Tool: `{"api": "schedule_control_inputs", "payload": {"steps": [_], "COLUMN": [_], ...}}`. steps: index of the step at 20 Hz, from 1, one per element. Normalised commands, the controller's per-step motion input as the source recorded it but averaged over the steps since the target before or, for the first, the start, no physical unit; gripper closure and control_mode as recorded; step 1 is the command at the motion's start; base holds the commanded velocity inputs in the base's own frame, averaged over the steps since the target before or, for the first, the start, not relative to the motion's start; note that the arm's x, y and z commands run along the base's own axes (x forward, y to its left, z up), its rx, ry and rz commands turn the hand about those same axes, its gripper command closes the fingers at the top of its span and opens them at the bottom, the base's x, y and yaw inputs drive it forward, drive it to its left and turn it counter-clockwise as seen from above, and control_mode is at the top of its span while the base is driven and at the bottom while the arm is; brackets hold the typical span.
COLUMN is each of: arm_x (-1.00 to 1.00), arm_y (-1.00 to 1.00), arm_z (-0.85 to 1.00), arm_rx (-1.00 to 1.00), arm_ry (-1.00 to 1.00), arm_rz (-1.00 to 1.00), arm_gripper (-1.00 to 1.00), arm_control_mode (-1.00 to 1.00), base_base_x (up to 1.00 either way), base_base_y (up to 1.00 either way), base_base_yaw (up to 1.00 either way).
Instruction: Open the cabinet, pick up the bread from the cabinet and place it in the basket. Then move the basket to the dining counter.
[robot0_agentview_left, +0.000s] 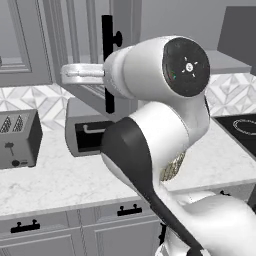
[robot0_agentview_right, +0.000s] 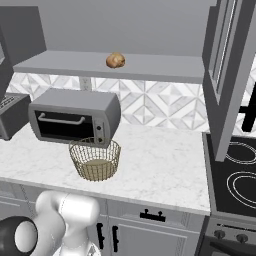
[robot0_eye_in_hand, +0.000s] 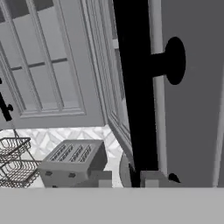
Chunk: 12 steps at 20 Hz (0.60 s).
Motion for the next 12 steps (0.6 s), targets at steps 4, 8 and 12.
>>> {"api": "schedule_control_inputs", "payload": {"steps": [4, 8, 12], "arm_x": [-1.00, -0.67, 0.04], "arm_y": [-0.92, -1.00, -1.00], "arm_z": [0.21, 0.04, -0.08], "arm_rx": [0.39, 0.53, 0.62], "arm_ry": [-0.09, 0.00, 0.00], "arm_rz": [-0.03, -0.02, 0.00], "arm_gripper": [1.00, 1.00, 1.00], "arm_control_mode": [-1.00, -1.00, -1.00], "base_base_x": [0.00, 0.00, 0.00], "base_base_y": [0.00, 0.00, 0.00], "base_base_yaw": [0.00, 0.00, 0.00]}}
